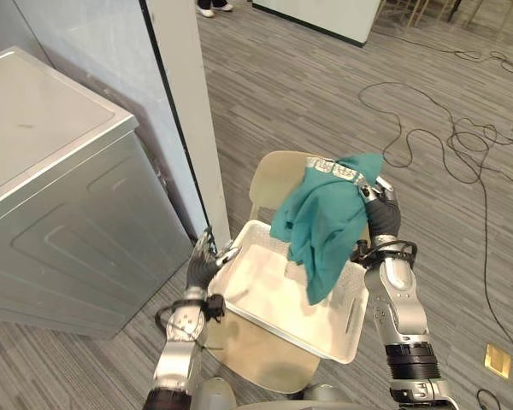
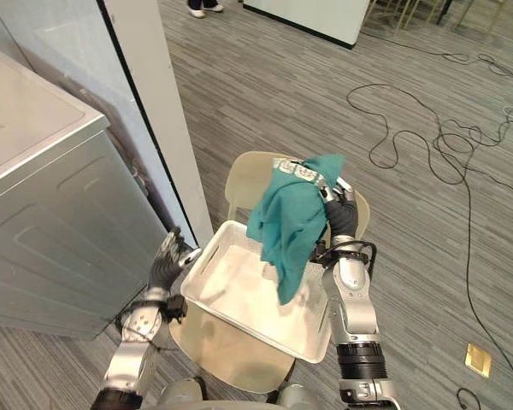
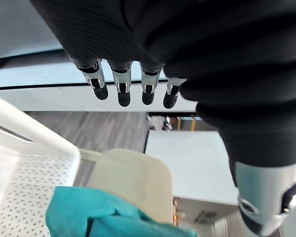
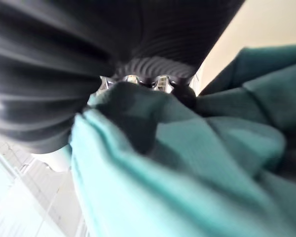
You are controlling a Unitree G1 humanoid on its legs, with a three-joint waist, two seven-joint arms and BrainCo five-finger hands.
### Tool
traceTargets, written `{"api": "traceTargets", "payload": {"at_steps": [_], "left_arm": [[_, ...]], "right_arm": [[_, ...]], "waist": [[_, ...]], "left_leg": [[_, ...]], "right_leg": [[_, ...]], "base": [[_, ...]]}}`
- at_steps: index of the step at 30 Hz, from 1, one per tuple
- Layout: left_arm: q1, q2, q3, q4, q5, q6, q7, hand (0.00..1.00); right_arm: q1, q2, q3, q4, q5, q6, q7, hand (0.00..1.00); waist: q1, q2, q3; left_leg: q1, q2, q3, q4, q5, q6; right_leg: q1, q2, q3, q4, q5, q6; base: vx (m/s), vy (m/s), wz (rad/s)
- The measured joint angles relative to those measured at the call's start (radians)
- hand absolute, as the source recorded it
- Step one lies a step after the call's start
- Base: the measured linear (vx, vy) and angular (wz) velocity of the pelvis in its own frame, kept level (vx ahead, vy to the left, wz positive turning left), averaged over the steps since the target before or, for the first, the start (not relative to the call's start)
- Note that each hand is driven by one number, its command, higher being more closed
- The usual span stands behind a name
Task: Pick up the laundry basket with both hands and put the clothes into the washing machine.
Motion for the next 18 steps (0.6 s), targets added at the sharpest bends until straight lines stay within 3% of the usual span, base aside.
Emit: {"api": "traceTargets", "payload": {"at_steps": [5, 11, 13, 18], "left_arm": [[-0.233, 0.08, -0.151, 0.095, 0.244, -0.032, 0.022, 0.0], [-0.496, 0.156, -0.316, 0.274, 0.388, -0.039, -0.009, 0.0], [-0.536, 0.153, -0.315, 0.308, 0.385, -0.038, -0.038, 0.0], [-0.59, 0.143, -0.31, 0.327, 0.21, 0.002, -0.072, 0.0]], "right_arm": [[-0.011, -0.077, 0.109, -0.133, 0.097, -0.03, 0.067, 1.0], [-0.092, -0.144, 0.184, -0.167, 0.192, -0.047, 0.089, 1.0], [-0.122, -0.155, 0.206, -0.177, 0.221, -0.047, 0.089, 1.0], [-0.216, -0.155, 0.277, -0.22, 0.273, -0.048, 0.093, 1.0]], "waist": [[-0.023, 0.0, -0.002], [-0.074, -0.001, 0.002], [-0.076, 0.002, 0.008], [-0.076, 0.01, 0.059]], "left_leg": [[-0.033, 0.007, 0.044, 0.021, -0.006, 0.002], [-0.11, 0.014, 0.092, 0.054, -0.007, 0.005], [-0.126, 0.024, 0.116, 0.071, -0.014, 0.006], [-0.161, 0.045, 0.128, 0.113, -0.024, 0.004]], "right_leg": [[-0.058, 0.004, 0.05, 0.0, 0.024, -0.009], [-0.154, 0.007, 0.104, 0.001, 0.058, -0.013], [-0.176, 0.012, 0.126, 0.001, 0.065, -0.014], [-0.209, 0.028, 0.145, 0.001, 0.077, -0.024]], "base": [[-0.06, 0.057, -0.29], [-0.06, 0.049, -0.25], [-0.06, 0.053, -0.36], [-0.05, 0.035, -0.14]]}}
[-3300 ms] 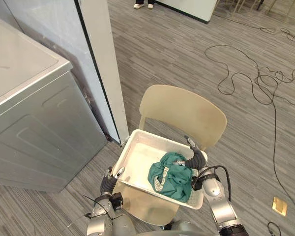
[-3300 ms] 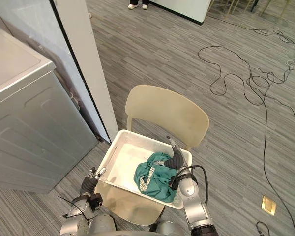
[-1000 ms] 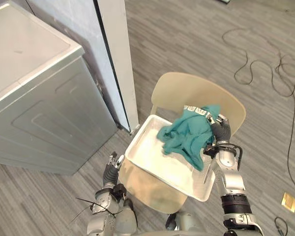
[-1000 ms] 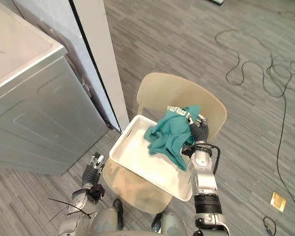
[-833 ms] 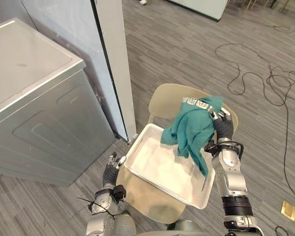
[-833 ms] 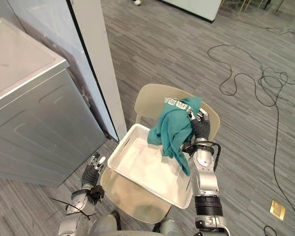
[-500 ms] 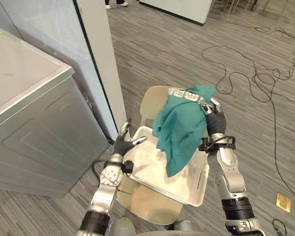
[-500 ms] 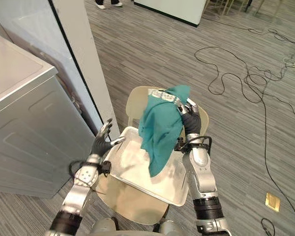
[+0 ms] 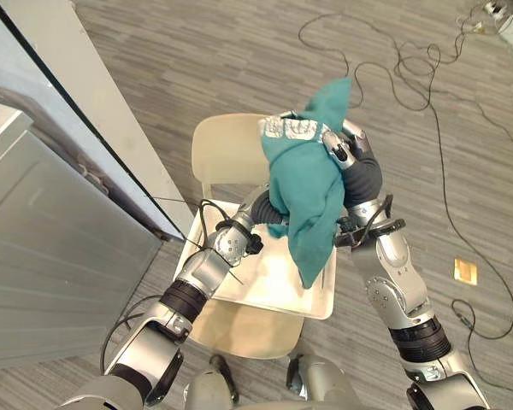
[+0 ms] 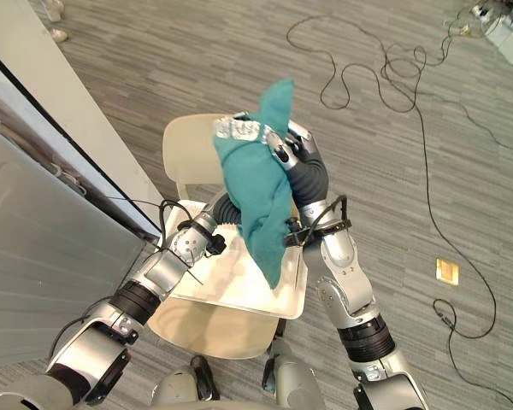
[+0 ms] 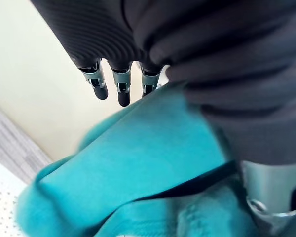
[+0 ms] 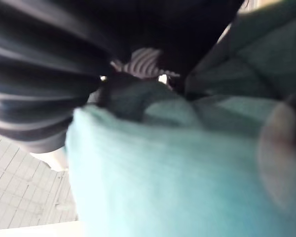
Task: Pick up the laundry basket with both hands and put the clothes into the washing machine.
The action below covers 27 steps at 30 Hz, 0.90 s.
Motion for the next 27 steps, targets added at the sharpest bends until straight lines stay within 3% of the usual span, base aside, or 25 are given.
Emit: {"api": "traceTargets", "payload": {"at_steps": [1, 2, 8, 19, 20, 27], "left_arm": [[-0.015, -0.002, 0.002, 0.0, -0.034, 0.008, 0.0, 0.0], [-0.021, -0.007, 0.005, 0.0, -0.051, 0.009, 0.0, 1.0], [-0.127, -0.031, 0.02, 0.0, -0.197, 0.009, 0.052, 1.0], [-0.161, -0.073, 0.077, -0.002, -0.23, 0.008, 0.143, 1.0], [-0.161, -0.085, 0.091, -0.004, -0.223, 0.007, 0.162, 1.0], [-0.158, -0.097, 0.149, -0.014, -0.211, 0.002, 0.234, 1.0]], "right_arm": [[-0.023, 0.003, 0.026, 0.0, 0.018, 0.0, 0.005, 1.0], [-0.032, 0.003, 0.04, 0.0, 0.022, 0.0, 0.011, 1.0], [-0.045, 0.061, 0.182, 0.0, 0.057, 0.0, 0.016, 1.0], [-0.04, 0.082, 0.208, 0.008, 0.094, -0.001, 0.004, 1.0], [-0.035, 0.082, 0.21, 0.008, 0.092, -0.002, -0.007, 0.0], [0.021, 0.084, 0.205, 0.01, 0.016, -0.013, -0.055, 0.0]], "waist": [[0.001, 0.002, 0.015], [0.002, 0.003, 0.021], [0.004, 0.017, 0.036], [0.003, 0.035, 0.048], [0.002, 0.037, 0.052], [0.001, 0.044, 0.074]], "left_leg": [[-0.003, 0.004, -0.001, 0.005, 0.0, 0.0], [-0.004, 0.005, -0.001, 0.007, 0.0, 0.0], [-0.026, 0.007, -0.003, 0.011, -0.001, 0.0], [-0.017, 0.002, -0.006, -0.001, 0.0, 0.0], [-0.011, 0.0, -0.007, -0.002, 0.0, 0.001], [-0.002, -0.005, -0.008, -0.006, 0.0, 0.001]], "right_leg": [[-0.001, 0.002, 0.0, 0.0, 0.001, -0.001], [-0.001, 0.003, 0.0, 0.0, 0.002, -0.001], [-0.02, 0.004, -0.004, 0.0, 0.003, -0.002], [-0.013, 0.0, -0.015, 0.0, 0.003, -0.003], [-0.006, -0.001, -0.019, 0.0, 0.003, -0.003], [0.004, -0.007, -0.025, 0.0, -0.001, 0.001]], "base": [[-0.02, 0.035, -0.03], [-0.02, 0.047, 0.0], [-0.01, 0.065, 0.02], [0.01, 0.08, 0.01], [-0.01, 0.093, 0.06], [-0.02, 0.074, 0.02]]}}
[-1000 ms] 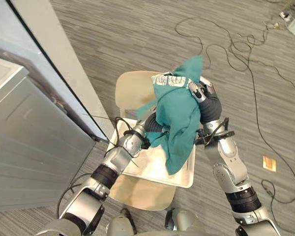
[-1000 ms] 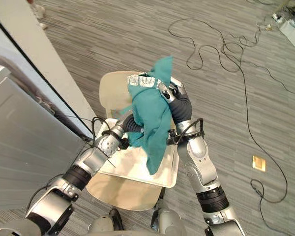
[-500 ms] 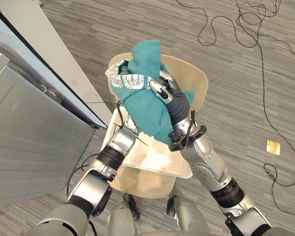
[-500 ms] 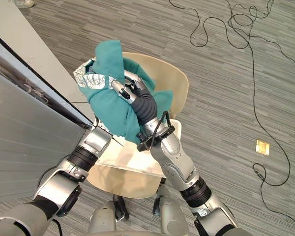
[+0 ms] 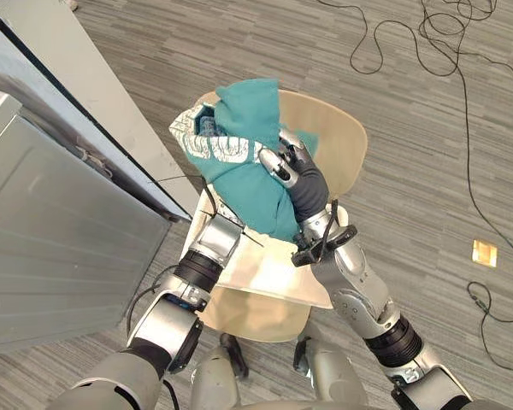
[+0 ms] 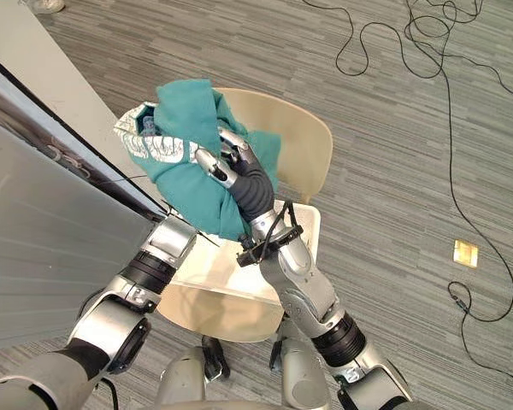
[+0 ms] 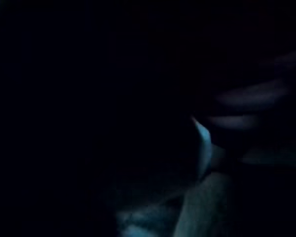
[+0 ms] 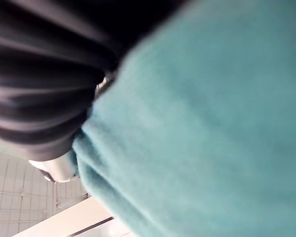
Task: Pick up the laundry basket with both hands and put the clothes into the washing machine.
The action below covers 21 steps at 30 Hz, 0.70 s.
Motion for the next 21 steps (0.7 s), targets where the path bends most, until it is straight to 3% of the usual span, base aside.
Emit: {"api": "traceTargets", "payload": {"at_steps": [5, 15, 18, 21], "left_arm": [[0.067, -0.023, 0.092, -0.094, -0.001, -0.003, 0.053, 1.0], [0.278, -0.046, 0.279, -0.296, -0.016, -0.014, 0.08, 1.0], [0.365, -0.047, 0.34, -0.369, -0.026, -0.02, 0.097, 1.0], [0.461, -0.051, 0.429, -0.542, -0.036, -0.032, 0.102, 1.0]], "right_arm": [[0.048, 0.023, -0.054, 0.002, -0.05, -0.012, -0.046, 0.0], [0.18, 0.036, -0.262, -0.005, -0.09, -0.018, -0.063, 0.0], [0.226, 0.039, -0.331, -0.005, -0.094, -0.02, -0.07, 0.0], [0.265, 0.056, -0.385, -0.006, -0.188, -0.022, -0.092, 0.0]], "waist": [[-0.002, 0.0, 0.0], [-0.002, 0.004, -0.004], [0.0, 0.02, -0.055], [0.0, 0.042, -0.095]], "left_leg": [[0.006, -0.001, 0.002, -0.005, 0.0, 0.0], [0.097, -0.016, 0.006, -0.051, 0.0, -0.001], [0.131, -0.02, 0.006, -0.077, 0.005, -0.007], [0.187, -0.023, 0.002, -0.124, 0.011, -0.016]], "right_leg": [[0.002, 0.0, 0.001, 0.0, 0.0, 0.0], [0.072, -0.003, -0.001, 0.0, -0.021, 0.007], [0.093, 0.0, -0.005, -0.001, -0.031, 0.004], [0.134, 0.007, -0.025, -0.001, -0.034, 0.0]], "base": [[0.01, 0.086, -0.01], [0.01, 0.078, 0.0], [0.06, 0.06, 0.01], [0.09, 0.071, 0.01]]}}
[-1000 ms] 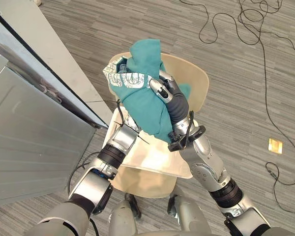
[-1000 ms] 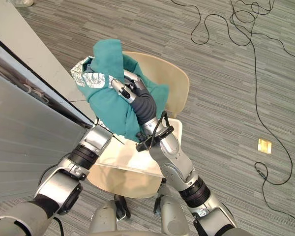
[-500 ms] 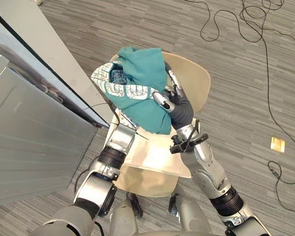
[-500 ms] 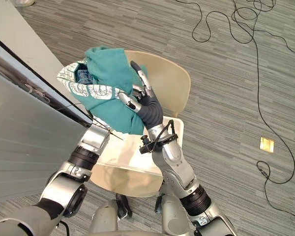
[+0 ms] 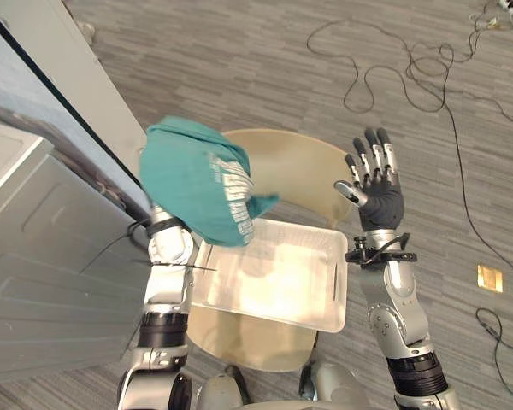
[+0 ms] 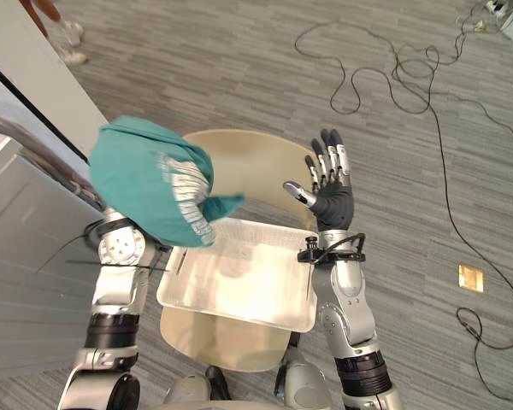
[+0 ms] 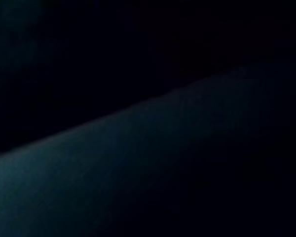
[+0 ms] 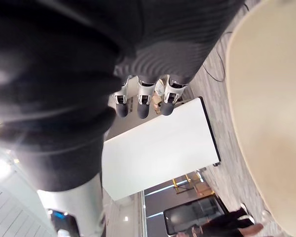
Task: Pick up the laundry basket with both hands and put the clothes into the washing machine.
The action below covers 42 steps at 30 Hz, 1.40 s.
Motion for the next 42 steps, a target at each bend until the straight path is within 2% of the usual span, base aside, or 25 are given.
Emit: {"api": "traceTargets", "payload": {"at_steps": [3, 6, 10, 13, 18, 20, 21, 23, 24, 25, 26, 29, 30, 31, 32, 33, 34, 35, 36, 37, 38, 39, 40, 41, 42], "left_arm": [[0.041, -0.002, 0.054, -0.08, -0.009, -0.026, 0.017, 1.0], [0.146, -0.04, 0.128, -0.189, -0.016, -0.057, 0.019, 1.0], [0.309, -0.093, 0.16, -0.246, -0.049, -0.071, 0.013, 1.0], [0.346, -0.108, 0.173, -0.246, -0.076, -0.071, 0.01, 1.0], [0.395, -0.112, 0.206, -0.246, -0.135, -0.071, -0.023, 1.0], [0.408, -0.117, 0.203, -0.246, -0.135, -0.072, -0.042, 1.0], [0.414, -0.123, 0.199, -0.246, -0.135, -0.072, -0.055, 1.0], [0.423, -0.138, 0.196, -0.246, -0.137, -0.072, -0.06, 1.0], [0.433, -0.146, 0.191, -0.246, -0.137, -0.072, -0.071, 1.0], [0.436, -0.144, 0.192, -0.246, -0.137, -0.073, -0.071, 1.0], [0.439, -0.14, 0.195, -0.246, -0.137, -0.072, -0.071, 1.0], [0.442, -0.128, 0.204, -0.245, -0.136, -0.071, -0.066, 1.0], [0.443, -0.131, 0.203, -0.245, -0.136, -0.071, -0.066, 1.0], [0.445, -0.134, 0.204, -0.245, -0.136, -0.072, -0.068, 1.0], [0.445, -0.136, 0.203, -0.243, -0.134, -0.072, -0.074, 1.0], [0.445, -0.136, 0.202, -0.242, -0.133, -0.072, -0.079, 1.0], [0.445, -0.137, 0.203, -0.238, -0.132, -0.071, -0.093, 1.0], [0.445, -0.136, 0.203, -0.227, -0.13, -0.07, -0.097, 1.0], [0.443, -0.135, 0.204, -0.22, -0.13, -0.07, -0.096, 1.0], [0.443, -0.135, 0.205, -0.199, -0.13, -0.07, -0.096, 1.0], [0.444, -0.134, 0.211, -0.191, -0.131, -0.06, -0.095, 1.0], [0.448, -0.129, 0.211, -0.193, -0.131, -0.058, -0.095, 1.0], [0.457, -0.125, 0.21, -0.196, -0.131, -0.056, -0.094, 1.0], [0.488, -0.124, 0.21, -0.202, -0.133, -0.054, -0.094, 1.0], [0.496, -0.132, 0.209, -0.202, -0.133, -0.051, -0.094, 1.0]], "right_arm": [[0.023, 0.011, -0.03, 0.0, -0.069, 0.011, -0.017, 0.0], [0.05, 0.041, -0.067, 0.014, -0.173, 0.04, -0.037, 0.0], [0.051, 0.059, -0.133, 0.142, -0.264, 0.083, -0.078, 0.0], [0.051, 0.058, -0.205, 0.213, -0.32, 0.115, -0.108, 0.0], [0.054, 0.055, -0.321, 0.275, -0.368, 0.151, -0.123, 0.0], [0.074, 0.055, -0.362, 0.289, -0.394, 0.156, -0.125, 0.0], [0.093, 0.045, -0.388, 0.3, -0.408, 0.158, -0.128, 0.0], [0.117, 0.024, -0.407, 0.324, -0.41, 0.165, -0.128, 0.0], [0.143, 0.001, -0.423, 0.325, -0.411, 0.171, -0.125, 0.0], [0.149, 0.003, -0.428, 0.328, -0.413, 0.173, -0.124, 0.0], [0.159, 0.012, -0.438, 0.337, -0.422, 0.177, -0.119, 0.0], [0.165, 0.039, -0.472, 0.387, -0.481, 0.212, -0.118, 0.0], [0.165, 0.038, -0.49, 0.39, -0.506, 0.219, -0.118, 0.0], [0.163, 0.032, -0.529, 0.392, -0.564, 0.236, -0.119, 0.0], [0.164, 0.017, -0.563, 0.394, -0.624, 0.255, -0.118, 0.0], [0.165, 0.009, -0.582, 0.394, -0.657, 0.27, -0.117, 0.0], [0.165, -0.004, -0.62, 0.394, -0.702, 0.293, -0.117, 0.0], [0.168, -0.01, -0.654, 0.394, -0.729, 0.316, -0.119, 0.0], [0.172, -0.01, -0.667, 0.394, -0.736, 0.322, -0.12, 0.0], [0.181, -0.014, -0.679, 0.393, -0.756, 0.325, -0.12, 0.0], [0.192, -0.015, -0.679, 0.388, -0.769, 0.326, -0.117, 0.0], [0.209, -0.012, -0.676, 0.38, -0.778, 0.328, -0.112, 0.0], [0.227, -0.007, -0.672, 0.37, -0.793, 0.329, -0.106, 0.0], [0.263, 0.006, -0.661, 0.354, -0.807, 0.327, -0.094, 0.0], [0.27, 0.007, -0.659, 0.355, -0.812, 0.326, -0.091, 0.0]], "waist": [[0.004, 0.007, -0.018], [0.007, 0.009, -0.044], [0.053, -0.001, -0.062], [0.058, -0.003, -0.064], [0.077, -0.008, -0.068], [0.06, -0.01, -0.07], [0.047, -0.007, -0.069], [0.051, -0.005, -0.07], [0.042, 0.012, -0.079], [0.042, 0.011, -0.081], [0.036, -0.002, -0.087], [0.028, -0.055, -0.101], [0.029, -0.054, -0.101], [0.031, -0.056, -0.104], [0.03, -0.054, -0.103], [0.029, -0.052, -0.103], [0.028, -0.047, -0.098], [0.022, -0.046, -0.087], [0.02, -0.053, -0.083], [0.021, -0.051, -0.073], [0.019, -0.063, -0.072], [0.017, -0.07, -0.065], [0.019, -0.073, -0.065], [0.027, -0.107, -0.084], [0.029, -0.118, -0.085]], "left_leg": [[0.027, -0.004, -0.001, -0.02, 0.004, -0.001], [0.031, -0.011, -0.015, -0.023, 0.005, 0.0], [0.02, -0.01, -0.047, -0.016, 0.005, 0.001], [-0.039, -0.014, -0.113, 0.002, 0.023, 0.01], [-0.083, 0.023, -0.121, 0.056, 0.012, 0.036], [-0.062, 0.068, -0.055, 0.09, -0.003, 0.058], [-0.061, 0.11, -0.013, 0.162, -0.019, 0.084], [-0.043, 0.147, -0.025, 0.243, -0.021, 0.09], [-0.034, 0.144, -0.09, 0.233, -0.006, 0.034], [-0.044, 0.122, -0.115, 0.215, -0.022, 0.006], [-0.048, 0.081, -0.145, 0.163, -0.067, -0.029], [-0.11, 0.005, -0.17, 0.203, -0.082, 0.001], [-0.125, -0.001, -0.168, 0.22, -0.087, 0.007], [-0.139, -0.022, -0.17, 0.239, -0.097, 0.021], [-0.15, -0.044, -0.168, 0.245, -0.098, 0.025], [-0.15, -0.051, -0.165, 0.248, -0.099, 0.027], [-0.155, -0.058, -0.162, 0.262, -0.098, 0.04], [-0.141, -0.063, -0.151, 0.275, -0.094, 0.07], [-0.126, -0.065, -0.138, 0.275, -0.092, 0.082], [-0.097, -0.056, -0.104, 0.246, -0.083, 0.113], [-0.071, -0.053, -0.084, 0.221, -0.08, 0.121], [-0.051, -0.051, -0.072, 0.205, -0.082, 0.128], [-0.041, -0.051, -0.064, 0.198, -0.082, 0.128], [-0.034, -0.052, -0.045, 0.2, -0.084, 0.126], [-0.032, -0.053, -0.033, 0.201, -0.086, 0.121]], "right_leg": [[0.022, 0.0, -0.004, -0.001, -0.002, 0.003], [0.043, -0.008, -0.02, -0.002, -0.016, 0.01], [0.054, -0.01, -0.045, -0.005, -0.025, 0.013], [0.054, -0.023, -0.116, -0.001, -0.029, 0.013], [0.064, -0.016, -0.175, 0.0, -0.03, -0.005], [0.093, -0.028, -0.224, 0.001, -0.035, -0.012], [0.109, -0.043, -0.255, 0.014, -0.04, -0.018], [0.108, -0.073, -0.267, 0.047, -0.041, -0.017], [0.098, -0.098, -0.278, 0.068, -0.042, 0.007], [0.088, -0.109, -0.277, 0.071, -0.038, 0.021], [0.07, -0.134, -0.276, 0.072, -0.031, 0.043], [0.035, -0.219, -0.303, 0.106, -0.041, 0.059], [0.033, -0.231, -0.304, 0.119, -0.049, 0.066], [0.019, -0.257, -0.298, 0.14, -0.066, 0.074], [-0.001, -0.28, -0.297, 0.163, -0.095, 0.058], [-0.012, -0.291, -0.298, 0.177, -0.11, 0.035], [-0.032, -0.309, -0.298, 0.218, -0.146, -0.019], [-0.033, -0.329, -0.298, 0.266, -0.185, -0.068], [-0.032, -0.338, -0.295, 0.287, -0.21, -0.084], [-0.038, -0.362, -0.293, 0.362, -0.299, -0.088], [-0.069, -0.387, -0.282, 0.551, -0.339, -0.046], [-0.066, -0.382, -0.273, 0.708, -0.356, -0.034], [-0.056, -0.37, -0.269, 0.795, -0.369, -0.03], [-0.014, -0.322, -0.262, 0.873, -0.421, 0.006], [-0.019, -0.317, -0.251, 0.85, -0.419, 0.029]], "base": [[0.03, 0.058, 0.04], [0.0, 0.082, 0.18], [-0.04, 0.061, 0.22], [-0.04, 0.056, 0.67], [-0.02, 0.059, 0.33], [0.0, 0.122, 0.65], [-0.03, 0.244, 0.63], [-0.08, 0.302, 0.45], [-0.12, 0.297, 0.37], [-0.22, 0.448, 0.46], [-0.16, 0.3, 0.32], [-0.18, 0.311, 0.42], [-0.14, 0.234, 0.29], [-0.12, 0.221, 0.13], [-0.08, 0.2, 0.06], [-0.01, 0.147, -0.07], [0.0, 0.147, -0.12], [-0.01, 0.155, -0.15], [-0.07, 0.15, -0.23], [-0.08, 0.102, -0.31], [-0.07, 0.066, -0.36], [-0.02, 0.016, -0.28], [0.01, -0.063, -0.45], [0.01, -0.064, -0.51], [-0.04, -0.04, -0.65]]}}
